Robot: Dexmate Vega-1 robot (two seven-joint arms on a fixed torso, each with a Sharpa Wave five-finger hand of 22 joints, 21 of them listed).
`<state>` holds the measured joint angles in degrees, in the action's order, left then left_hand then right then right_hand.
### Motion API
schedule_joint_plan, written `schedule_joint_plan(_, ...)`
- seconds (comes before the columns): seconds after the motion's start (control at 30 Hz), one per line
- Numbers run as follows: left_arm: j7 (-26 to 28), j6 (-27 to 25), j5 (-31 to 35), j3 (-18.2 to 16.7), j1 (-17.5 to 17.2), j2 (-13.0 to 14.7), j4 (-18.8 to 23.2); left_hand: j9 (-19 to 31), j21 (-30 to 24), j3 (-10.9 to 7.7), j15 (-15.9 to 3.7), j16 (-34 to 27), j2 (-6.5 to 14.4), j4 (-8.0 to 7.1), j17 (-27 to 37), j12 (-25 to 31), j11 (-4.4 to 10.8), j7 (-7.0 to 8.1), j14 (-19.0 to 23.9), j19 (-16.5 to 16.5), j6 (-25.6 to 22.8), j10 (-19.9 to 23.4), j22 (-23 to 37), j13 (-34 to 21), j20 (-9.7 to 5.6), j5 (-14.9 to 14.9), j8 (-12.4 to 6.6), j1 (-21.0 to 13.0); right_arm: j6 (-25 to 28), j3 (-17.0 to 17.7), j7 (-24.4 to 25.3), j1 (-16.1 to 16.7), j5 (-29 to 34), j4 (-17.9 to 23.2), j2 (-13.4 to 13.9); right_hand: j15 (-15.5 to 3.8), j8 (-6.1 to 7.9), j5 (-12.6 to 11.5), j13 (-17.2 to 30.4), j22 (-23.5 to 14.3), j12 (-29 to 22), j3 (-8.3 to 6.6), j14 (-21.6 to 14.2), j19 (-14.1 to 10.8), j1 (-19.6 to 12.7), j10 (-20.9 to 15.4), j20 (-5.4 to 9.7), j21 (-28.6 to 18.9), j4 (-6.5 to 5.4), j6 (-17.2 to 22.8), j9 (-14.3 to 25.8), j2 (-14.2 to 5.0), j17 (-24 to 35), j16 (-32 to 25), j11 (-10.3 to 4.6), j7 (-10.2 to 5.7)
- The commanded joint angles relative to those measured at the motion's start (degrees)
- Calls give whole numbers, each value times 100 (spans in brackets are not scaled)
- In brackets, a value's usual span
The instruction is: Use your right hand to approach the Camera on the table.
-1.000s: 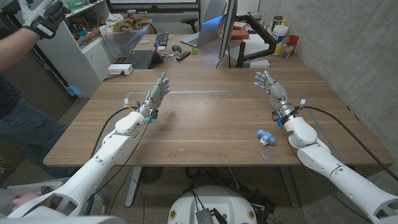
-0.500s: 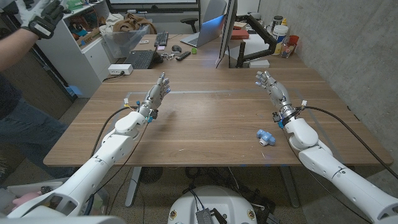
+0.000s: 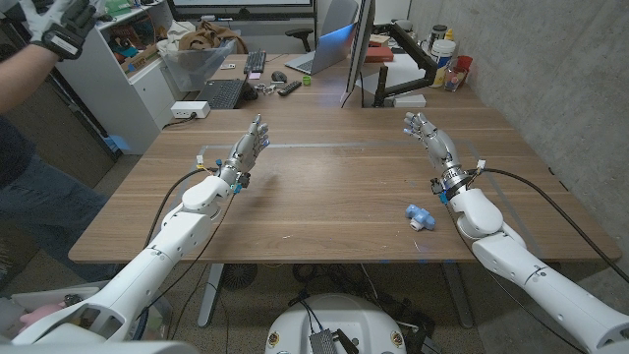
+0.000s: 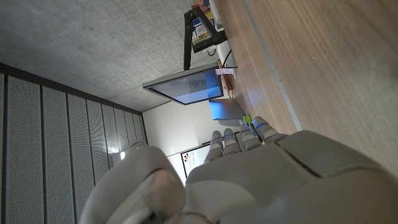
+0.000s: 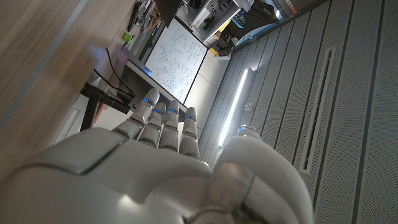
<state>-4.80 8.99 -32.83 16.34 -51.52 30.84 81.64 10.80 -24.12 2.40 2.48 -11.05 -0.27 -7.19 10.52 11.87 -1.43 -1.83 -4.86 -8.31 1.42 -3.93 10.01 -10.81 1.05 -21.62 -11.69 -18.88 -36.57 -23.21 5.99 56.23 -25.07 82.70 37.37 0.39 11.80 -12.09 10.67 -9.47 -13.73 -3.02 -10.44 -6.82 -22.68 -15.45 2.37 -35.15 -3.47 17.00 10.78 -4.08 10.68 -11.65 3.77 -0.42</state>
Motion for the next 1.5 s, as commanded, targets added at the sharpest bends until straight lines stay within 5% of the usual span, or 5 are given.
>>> schedule_joint_plan(0.03, -15, 3, 5, -9, 34, 13, -25, 11, 15, 21, 13, -27, 80, 3, 28, 26, -12, -21, -8, 3, -31, -27, 9, -9, 36, -31, -41, -10, -169, -23, -8, -33, 174, -50, -58, -16, -7, 19, 7, -34, 10, -18, -47, -60, -66, -22, 125, 23, 35, 21, 14, -18, 6, 3, -12, -35)
schedule_joint_plan(1.0, -126, -12, -6, -1, 110, 15, -95, 11, 79, 42, 1, -25, 122, 17, 29, 16, -3, -16, -3, 19, -37, -27, 11, -11, 40, -34, -24, -44, -204, 92, 181, 160, 674, 161, 137, -48, -14, 44, 8, -36, 7, 25, -127, -193, -24, -99, 144, 93, 49, 58, 17, 29, 18, -16, -82, -54)
schedule_joint_plan(1.23, -131, -23, -13, 2, 119, 7, -82, 11, 92, 49, 0, -26, 130, 20, 29, 18, -5, -19, 3, 27, -50, -16, 12, -11, 40, -34, -25, -50, -414, 143, 120, 203, 692, 73, 175, -60, 36, 26, 8, -36, 19, -28, -110, -204, -123, -107, 123, 161, 115, 223, 19, -23, 7, 9, -194, -88)
schedule_joint_plan(1.5, -134, -14, -8, 7, 132, -4, -100, 11, 109, 57, -2, -26, 139, 22, 30, 15, -6, -21, 5, 32, -72, -19, 13, -12, 40, -34, -28, -56, -403, 279, 285, 401, 809, 243, 245, -61, 18, 16, 8, -35, 44, -80, -132, -233, -250, -74, 103, 208, 204, 214, 19, -42, -6, 15, -98, -78)
